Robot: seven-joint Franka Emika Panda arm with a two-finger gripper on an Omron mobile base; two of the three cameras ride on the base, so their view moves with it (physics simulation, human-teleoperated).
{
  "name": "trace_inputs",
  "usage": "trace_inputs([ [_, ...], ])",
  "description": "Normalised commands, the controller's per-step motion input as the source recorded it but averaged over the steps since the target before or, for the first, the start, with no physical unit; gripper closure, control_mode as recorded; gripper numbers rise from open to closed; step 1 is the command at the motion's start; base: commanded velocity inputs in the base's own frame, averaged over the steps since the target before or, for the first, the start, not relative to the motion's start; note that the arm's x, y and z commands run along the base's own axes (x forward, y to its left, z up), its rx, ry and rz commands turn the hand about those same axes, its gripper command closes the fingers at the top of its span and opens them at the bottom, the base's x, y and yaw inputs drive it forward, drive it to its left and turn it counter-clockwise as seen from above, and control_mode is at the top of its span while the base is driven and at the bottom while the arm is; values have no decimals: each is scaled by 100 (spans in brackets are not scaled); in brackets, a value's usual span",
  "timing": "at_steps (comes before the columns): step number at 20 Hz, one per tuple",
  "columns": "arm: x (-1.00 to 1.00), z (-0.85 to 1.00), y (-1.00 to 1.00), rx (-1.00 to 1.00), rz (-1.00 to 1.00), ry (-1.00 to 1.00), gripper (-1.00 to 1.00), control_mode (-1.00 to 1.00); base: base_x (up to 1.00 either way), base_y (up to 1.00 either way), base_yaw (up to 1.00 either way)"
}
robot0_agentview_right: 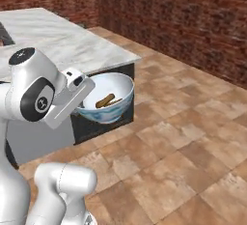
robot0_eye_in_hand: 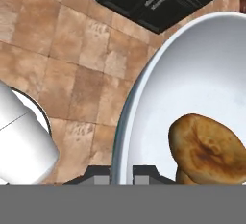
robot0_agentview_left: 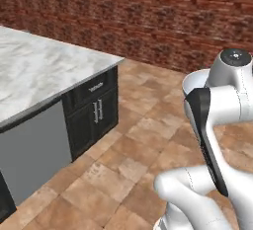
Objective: Pick up the heated bread from the toaster oven and place it in the bowl. Then move the bread bowl to the dining counter.
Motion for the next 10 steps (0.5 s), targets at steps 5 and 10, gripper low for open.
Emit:
trace_inputs([
  [5,0,0,0,0,0,0,100,100,76,-10,71],
  [10,0,0,0,0,0,0,100,100,100,-64,40],
])
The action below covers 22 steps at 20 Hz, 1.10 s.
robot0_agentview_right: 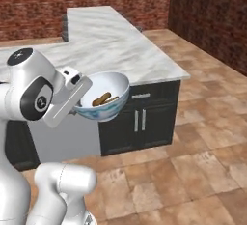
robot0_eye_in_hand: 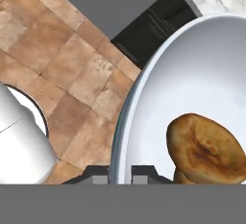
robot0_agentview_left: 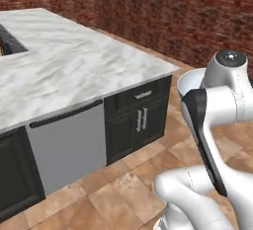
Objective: Pick up the heated bread from the toaster oven and place it in the bowl. Then move the bread bowl to the dining counter.
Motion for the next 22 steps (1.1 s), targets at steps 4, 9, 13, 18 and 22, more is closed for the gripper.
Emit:
trace_inputs([
  [4,0,0,0,0,0,0,100,100,100,-93,19],
  [9,0,0,0,0,0,0,100,100,100,-100,1],
  [13,0,0,0,0,0,0,100,100,100,-100,0],
  [18,0,0,0,0,0,0,100,100,100,-100,0],
  [22,0,0,0,0,0,0,100,100,100,-100,-4],
])
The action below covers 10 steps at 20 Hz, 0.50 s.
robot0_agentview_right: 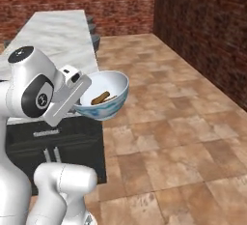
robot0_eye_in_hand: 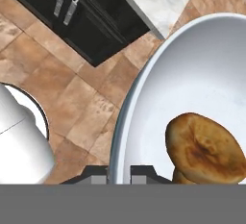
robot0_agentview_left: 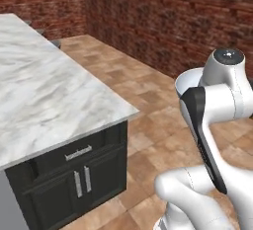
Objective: Pick up the heated bread from the toaster oven and place it in the bowl. Then move the bread bowl to the dining counter.
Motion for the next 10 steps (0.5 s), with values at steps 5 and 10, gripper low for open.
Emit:
trace_inputs([
  [5,0,0,0,0,0,0,100,100,100,-100,-2],
  [10,0,0,0,0,0,0,100,100,100,-88,2],
])
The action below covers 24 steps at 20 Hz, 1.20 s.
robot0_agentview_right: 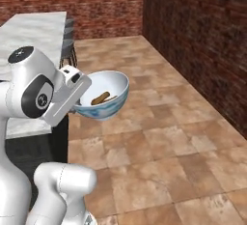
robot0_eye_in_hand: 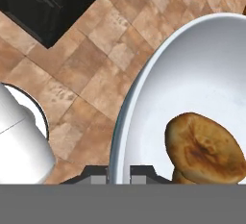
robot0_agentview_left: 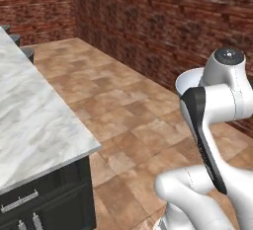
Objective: Pick up the heated bread from the toaster oven and place it in the bowl. Then move the bread bowl to the dining counter.
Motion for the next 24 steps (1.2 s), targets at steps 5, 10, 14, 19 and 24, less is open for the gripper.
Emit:
trace_inputs([
  [5,0,0,0,0,0,0,100,100,100,-41,26],
  [10,0,0,0,0,0,0,100,100,100,-19,35],
  [14,0,0,0,0,0,0,100,100,100,-42,28],
  [19,0,0,0,0,0,0,100,100,100,-45,24],
  [24,0,0,0,0,0,0,100,100,100,-44,23],
])
